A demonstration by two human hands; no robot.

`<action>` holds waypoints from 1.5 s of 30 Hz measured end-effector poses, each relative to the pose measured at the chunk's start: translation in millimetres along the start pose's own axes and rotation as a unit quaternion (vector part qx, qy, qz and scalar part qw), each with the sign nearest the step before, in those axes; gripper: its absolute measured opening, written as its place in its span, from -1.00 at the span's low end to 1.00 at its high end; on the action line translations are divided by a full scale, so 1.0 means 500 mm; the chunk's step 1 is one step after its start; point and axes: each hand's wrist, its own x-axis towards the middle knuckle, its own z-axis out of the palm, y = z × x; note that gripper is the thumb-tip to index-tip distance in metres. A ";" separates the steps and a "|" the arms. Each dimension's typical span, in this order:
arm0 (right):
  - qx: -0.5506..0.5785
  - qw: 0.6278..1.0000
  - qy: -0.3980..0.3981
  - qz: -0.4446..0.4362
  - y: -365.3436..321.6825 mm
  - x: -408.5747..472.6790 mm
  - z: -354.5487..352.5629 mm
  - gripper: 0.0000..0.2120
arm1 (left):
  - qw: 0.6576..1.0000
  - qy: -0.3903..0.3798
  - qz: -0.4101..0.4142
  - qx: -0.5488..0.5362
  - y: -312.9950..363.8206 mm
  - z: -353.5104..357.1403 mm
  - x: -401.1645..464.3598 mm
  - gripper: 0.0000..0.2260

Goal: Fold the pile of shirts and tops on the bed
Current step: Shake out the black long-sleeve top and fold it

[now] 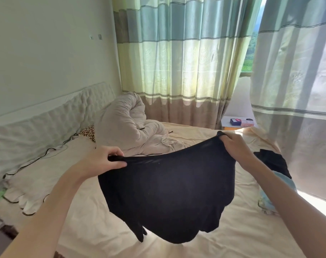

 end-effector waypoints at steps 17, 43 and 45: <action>-0.034 0.997 0.050 -0.050 -0.087 -0.287 -0.041 -0.70 | 0.945 0.308 0.081 -0.073 0.013 -0.077 -0.236 -0.58; -0.041 0.984 0.009 -0.173 -0.257 -0.204 0.122 -0.75 | 0.937 0.065 0.161 -0.302 0.129 0.018 -0.078 -0.90; -0.082 0.980 0.034 -0.178 -0.249 -0.218 0.112 -0.78 | 0.933 0.099 0.162 -0.307 0.131 0.006 -0.080 -0.88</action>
